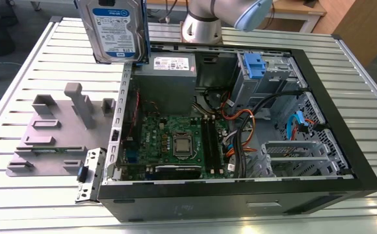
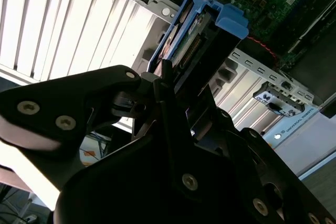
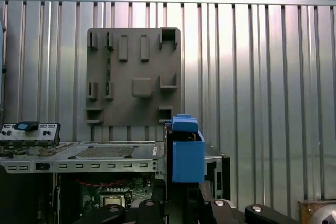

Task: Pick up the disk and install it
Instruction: 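Pick up the disk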

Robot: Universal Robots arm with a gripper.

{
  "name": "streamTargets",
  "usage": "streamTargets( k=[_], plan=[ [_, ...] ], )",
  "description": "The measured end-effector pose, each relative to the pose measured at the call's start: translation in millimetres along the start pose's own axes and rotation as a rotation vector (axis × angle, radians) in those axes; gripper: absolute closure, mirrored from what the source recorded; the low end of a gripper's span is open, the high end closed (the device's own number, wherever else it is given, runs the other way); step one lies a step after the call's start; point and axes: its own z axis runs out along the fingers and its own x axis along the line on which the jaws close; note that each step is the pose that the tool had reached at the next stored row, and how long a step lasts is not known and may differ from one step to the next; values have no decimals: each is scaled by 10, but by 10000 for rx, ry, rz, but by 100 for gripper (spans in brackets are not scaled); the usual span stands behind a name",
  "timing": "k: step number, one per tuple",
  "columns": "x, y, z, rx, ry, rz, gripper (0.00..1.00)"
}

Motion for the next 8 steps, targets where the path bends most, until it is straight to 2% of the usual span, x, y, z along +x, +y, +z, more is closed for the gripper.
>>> streamTargets(
  k=[8],
  plan=[
    [-1, -119, 12, 1, -1, 1, 65]
  ],
)
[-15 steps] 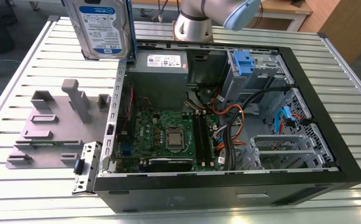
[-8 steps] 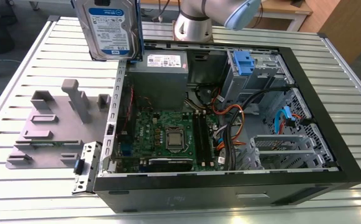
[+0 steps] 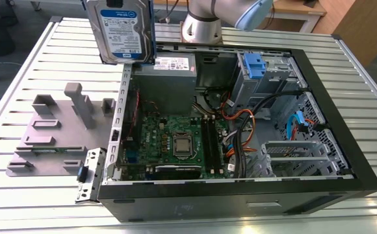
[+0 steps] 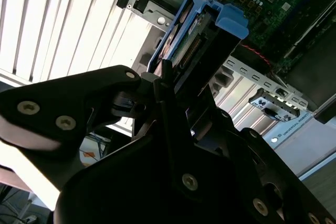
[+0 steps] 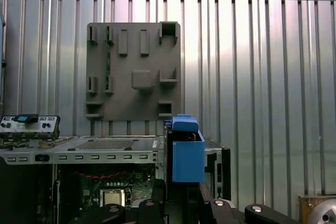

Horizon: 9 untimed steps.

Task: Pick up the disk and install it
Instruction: 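Pick up the disk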

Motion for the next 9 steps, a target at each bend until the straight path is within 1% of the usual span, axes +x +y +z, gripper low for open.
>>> streamTargets(
  k=[9],
  plan=[
    [-2, -134, 9, -2, 1, 0, 65]
  ],
)
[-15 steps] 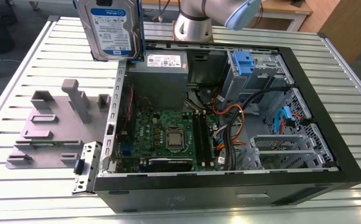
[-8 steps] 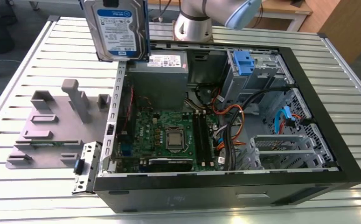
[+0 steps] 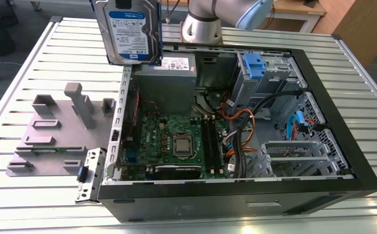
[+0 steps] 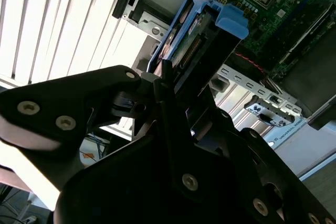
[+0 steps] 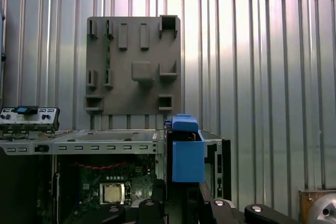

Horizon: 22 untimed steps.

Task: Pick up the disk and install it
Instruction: 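Pick up the disk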

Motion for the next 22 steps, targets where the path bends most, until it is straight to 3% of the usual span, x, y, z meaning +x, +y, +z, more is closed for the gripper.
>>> streamTargets(
  k=[6, 10, 15, 19, 22],
  plan=[
    [-1, -86, 5, 1, 0, -1, 65],
    [-4, -82, -6, 1, -17, -1, 65],
    [-3, -25, -10, 0, -38, -2, 65],
    [-9, -17, -152, -2, -36, -2, 65],
    [-10, -44, -157, 1, -40, 6, 65]
  ],
)
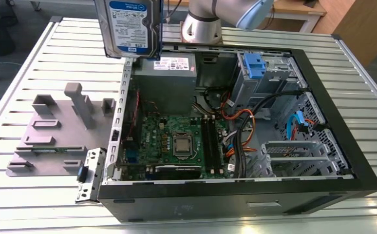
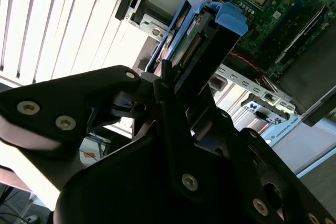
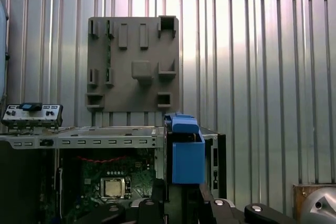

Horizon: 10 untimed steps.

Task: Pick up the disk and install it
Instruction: 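Pick up the disk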

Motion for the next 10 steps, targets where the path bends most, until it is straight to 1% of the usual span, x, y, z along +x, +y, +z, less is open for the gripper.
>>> streamTargets(
  k=[1, 3, 10],
  plan=[
    [0, -23, -1, 0, 1, 0, 65],
    [-1, -90, -2, -1, 1, 1, 65],
    [-6, -405, -3, -6, 1, 1, 65]
  ],
)
